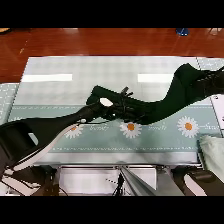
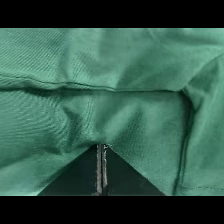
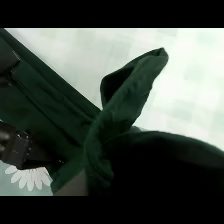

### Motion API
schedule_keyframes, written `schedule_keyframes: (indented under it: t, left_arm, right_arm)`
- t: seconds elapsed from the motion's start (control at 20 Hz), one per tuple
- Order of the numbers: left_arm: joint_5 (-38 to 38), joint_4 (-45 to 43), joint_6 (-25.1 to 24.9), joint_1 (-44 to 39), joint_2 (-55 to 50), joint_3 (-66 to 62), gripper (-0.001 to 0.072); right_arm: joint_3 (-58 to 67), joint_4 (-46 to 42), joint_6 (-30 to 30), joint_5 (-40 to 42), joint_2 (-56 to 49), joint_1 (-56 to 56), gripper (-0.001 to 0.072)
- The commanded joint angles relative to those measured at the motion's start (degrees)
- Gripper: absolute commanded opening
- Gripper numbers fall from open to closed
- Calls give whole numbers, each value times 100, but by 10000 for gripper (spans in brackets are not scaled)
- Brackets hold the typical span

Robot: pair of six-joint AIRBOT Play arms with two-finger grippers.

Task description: Fold the shirts.

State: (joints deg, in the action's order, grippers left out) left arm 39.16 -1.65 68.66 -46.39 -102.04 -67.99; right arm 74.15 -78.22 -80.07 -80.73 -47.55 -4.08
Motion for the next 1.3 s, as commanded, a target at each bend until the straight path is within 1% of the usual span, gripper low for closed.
schedule_keyframes:
  t: [0.0, 0.1, 0.25, 0.35, 0.5, 0.6, 0.7, 0.95, 1.15, 1.25]
  left_arm:
    - [-103, 50, -76, 94, -33, -151, 16]
    - [-22, -232, -155, 540, 184, -151, 15]
    - [350, -1185, -151, 1512, 811, -151, 16]
    - [619, -1665, -133, 2234, 1331, -153, 15]
    - [863, -1797, -136, 3324, 2135, -153, 15]
    - [909, -1797, -136, 3926, 2627, -153, 16]
    - [966, -1797, -136, 4415, 3047, -153, 16]
    - [1351, -1794, -133, 5149, 3683, -153, 16]
    - [1853, -1794, -136, 5278, 3882, -153, 17]
    - [2065, -1794, -138, 5276, 3912, -153, 16]
  right_arm:
    - [4, 17, -31, -17, 46, -4, 38]
    - [4, 92, -24, 35, 44, -9, 38]
    - [0, 431, -24, 164, -7, -9, 38]
    - [0, 643, -24, 142, -149, -9, 38]
    - [0, 1008, 44, 254, -511, -9, 38]
    - [-2, 1305, 107, 481, -791, -44, 38]
    - [0, 1196, 122, 822, -1071, -448, 37]
    - [0, 1110, -203, 1847, -2041, -1840, 38]
    - [0, 1215, -404, 2929, -3027, -2686, 38]
    - [0, 1569, -442, 3602, -3543, -3073, 38]
